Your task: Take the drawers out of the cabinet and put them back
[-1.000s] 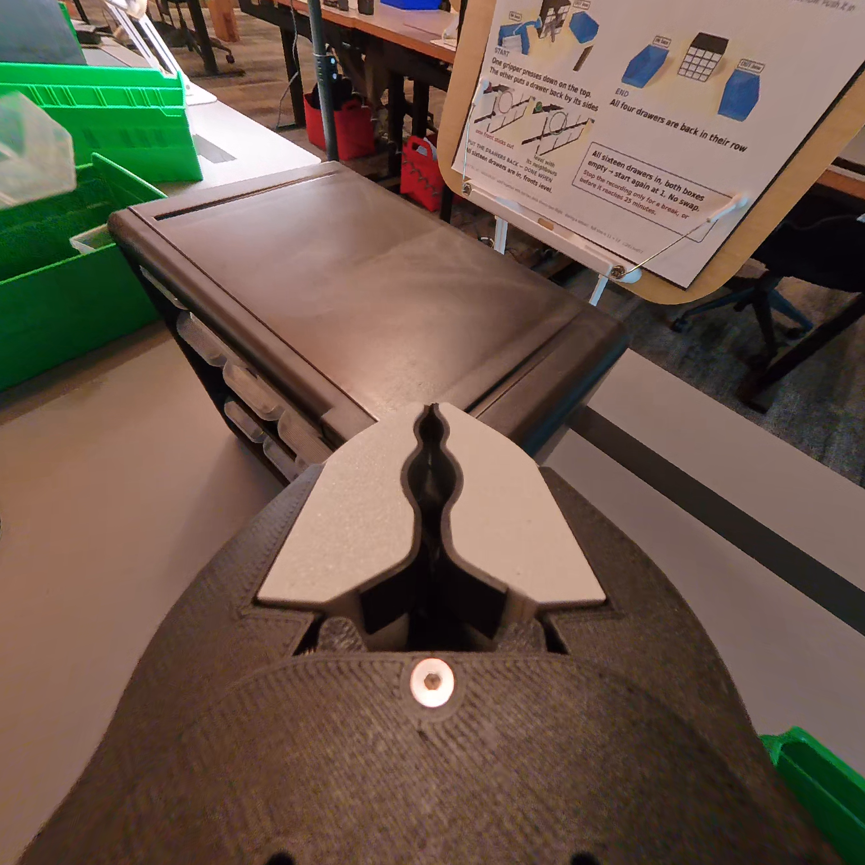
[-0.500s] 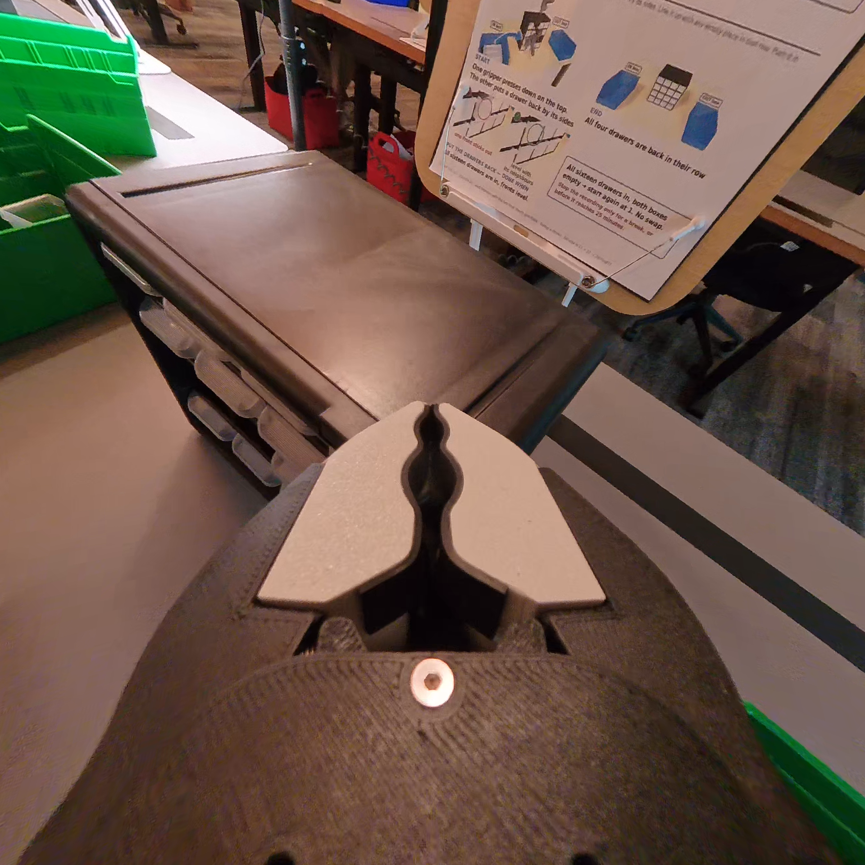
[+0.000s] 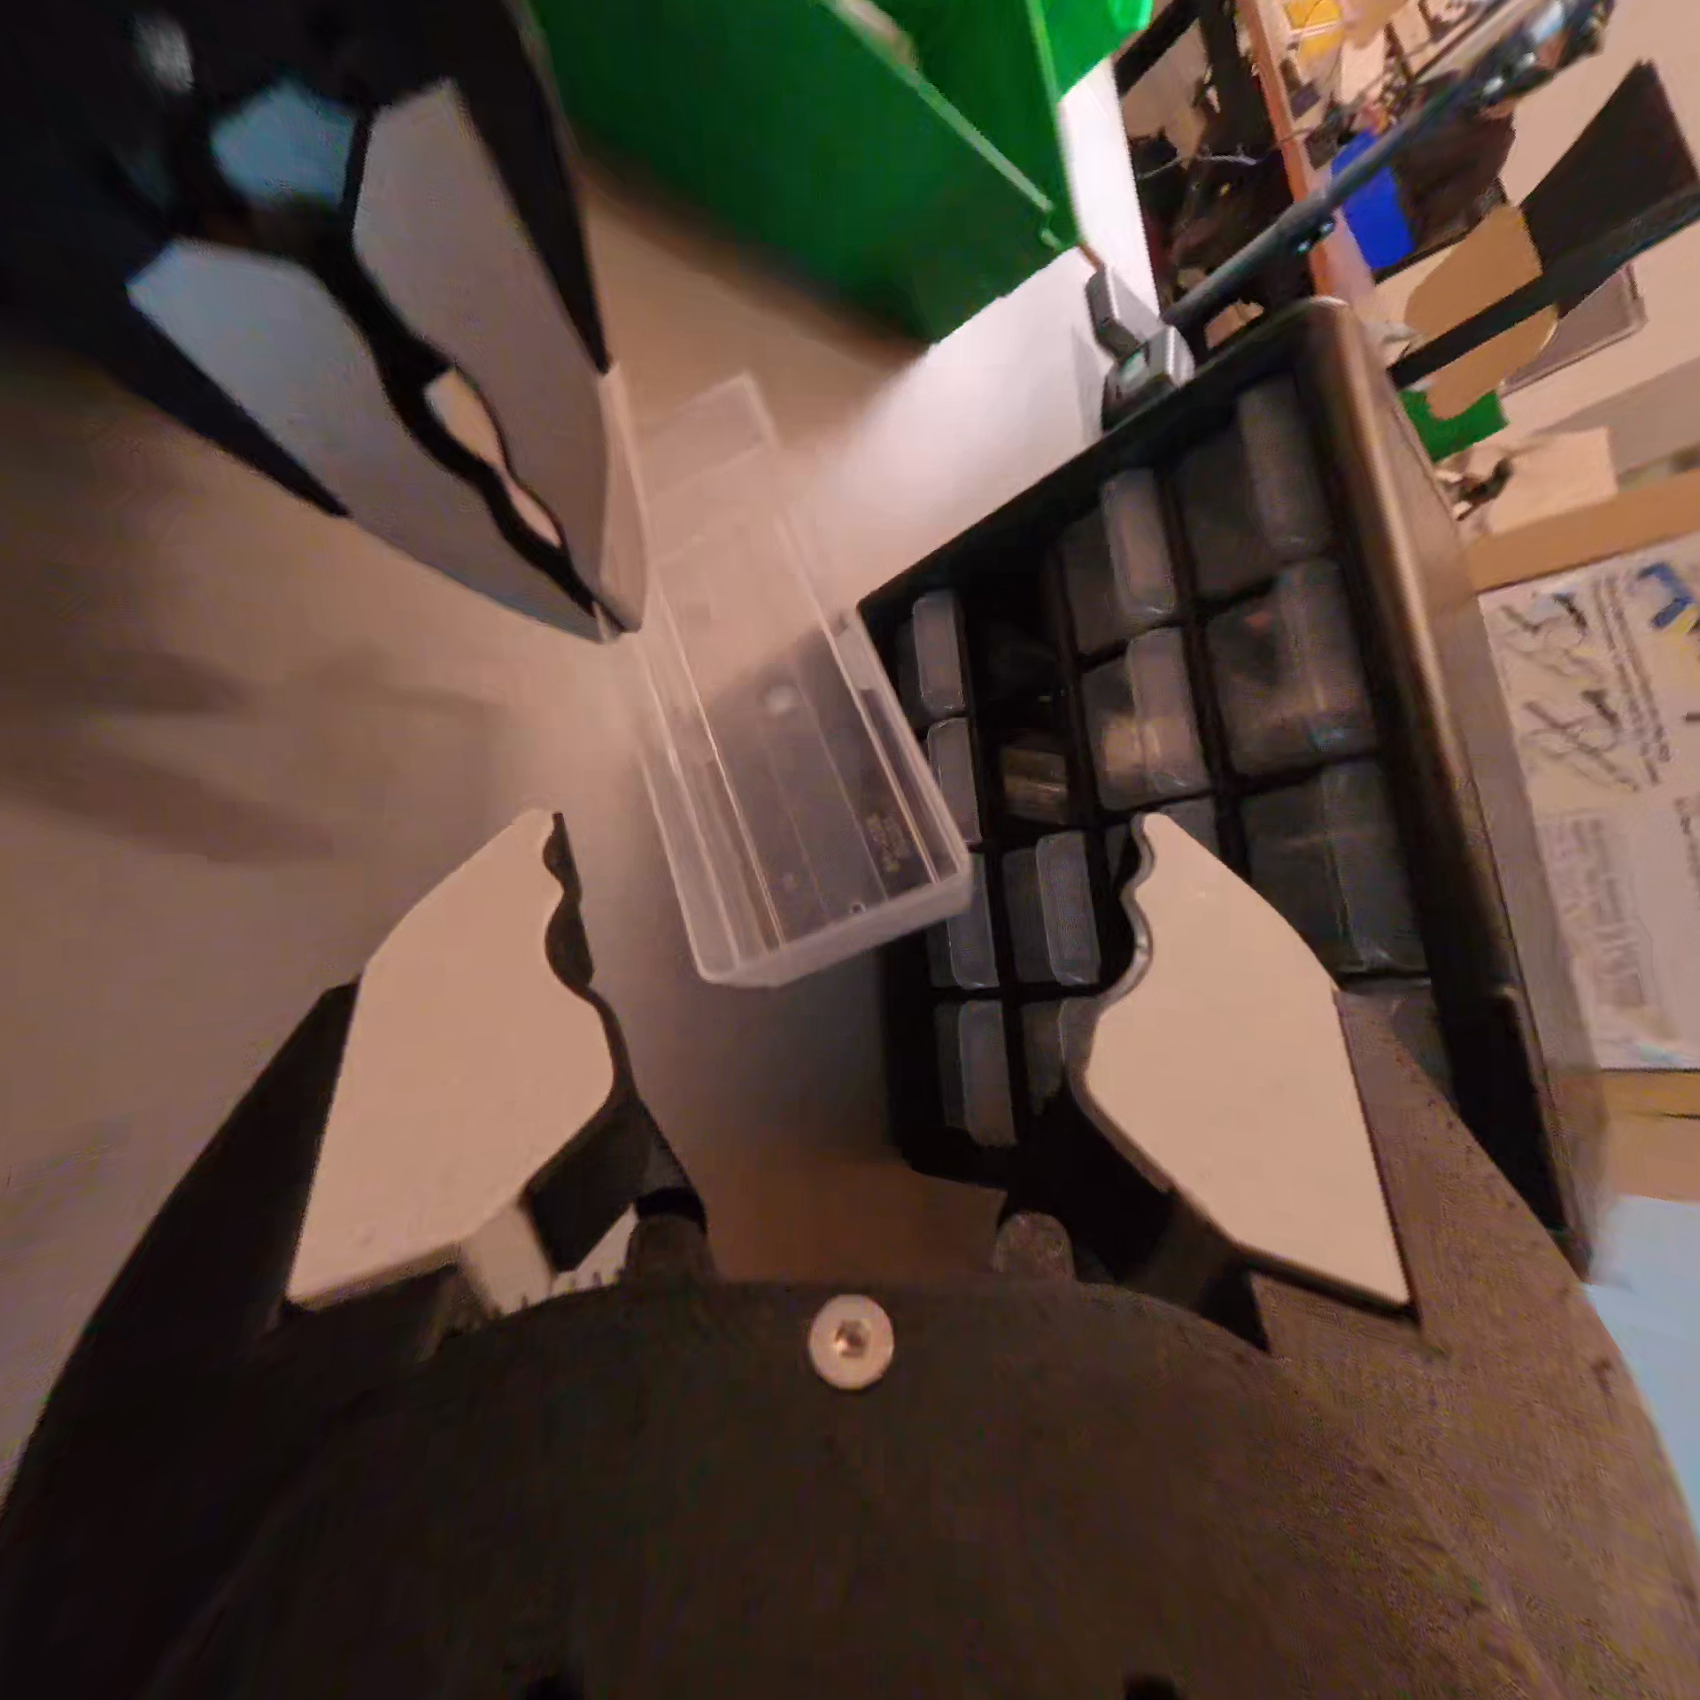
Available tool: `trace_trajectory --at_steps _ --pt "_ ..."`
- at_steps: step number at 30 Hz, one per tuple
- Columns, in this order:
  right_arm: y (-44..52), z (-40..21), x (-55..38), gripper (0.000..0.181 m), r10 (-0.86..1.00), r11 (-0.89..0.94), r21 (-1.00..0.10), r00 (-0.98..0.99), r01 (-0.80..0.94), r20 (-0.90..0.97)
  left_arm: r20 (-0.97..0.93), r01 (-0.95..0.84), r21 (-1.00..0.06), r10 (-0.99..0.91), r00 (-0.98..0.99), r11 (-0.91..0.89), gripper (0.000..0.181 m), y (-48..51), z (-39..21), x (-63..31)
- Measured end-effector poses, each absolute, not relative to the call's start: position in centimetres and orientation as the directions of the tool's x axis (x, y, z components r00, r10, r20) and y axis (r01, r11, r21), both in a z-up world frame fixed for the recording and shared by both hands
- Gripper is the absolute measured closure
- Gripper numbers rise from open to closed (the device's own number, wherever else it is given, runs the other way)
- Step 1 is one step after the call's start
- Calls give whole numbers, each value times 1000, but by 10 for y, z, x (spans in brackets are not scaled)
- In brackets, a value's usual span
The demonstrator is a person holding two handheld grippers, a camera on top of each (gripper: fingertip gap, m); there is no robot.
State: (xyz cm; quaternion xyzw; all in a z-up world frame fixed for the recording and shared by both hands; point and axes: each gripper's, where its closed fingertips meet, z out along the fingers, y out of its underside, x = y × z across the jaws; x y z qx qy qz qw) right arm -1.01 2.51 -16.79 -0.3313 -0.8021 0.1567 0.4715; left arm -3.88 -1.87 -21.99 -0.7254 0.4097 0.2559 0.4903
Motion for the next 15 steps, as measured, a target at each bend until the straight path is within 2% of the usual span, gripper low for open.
trace_trajectory --at_steps 3,6,9,11,13,15 --pt "22 -187 -13 83 561 814 -422 -353 399 749 -801 -884 -426 -372 468 -195 180 -21 -224 -34" --pt "18 -205 -13 92 498 850 -344 -398 399 770 -792 -898 -415 -426 437 -148 180 -26 -226 -19" --pt "22 -218 -10 109 390 897 -227 -434 381 812 -785 -910 -398 -471 403 -115 180 -33 -228 -10" --pt "20 -223 -7 114 402 897 -243 -453 370 796 -781 -915 -391 -491 387 -100 180 -36 -229 -6" --pt "17 -227 -3 117 461 877 -303 -475 373 749 -795 -916 -398 -481 370 -48 178 -37 -224 0" --pt "18 -222 1 118 540 838 -396 -464 375 702 -837 -888 -453 -382 391 83 171 -38 -199 8"
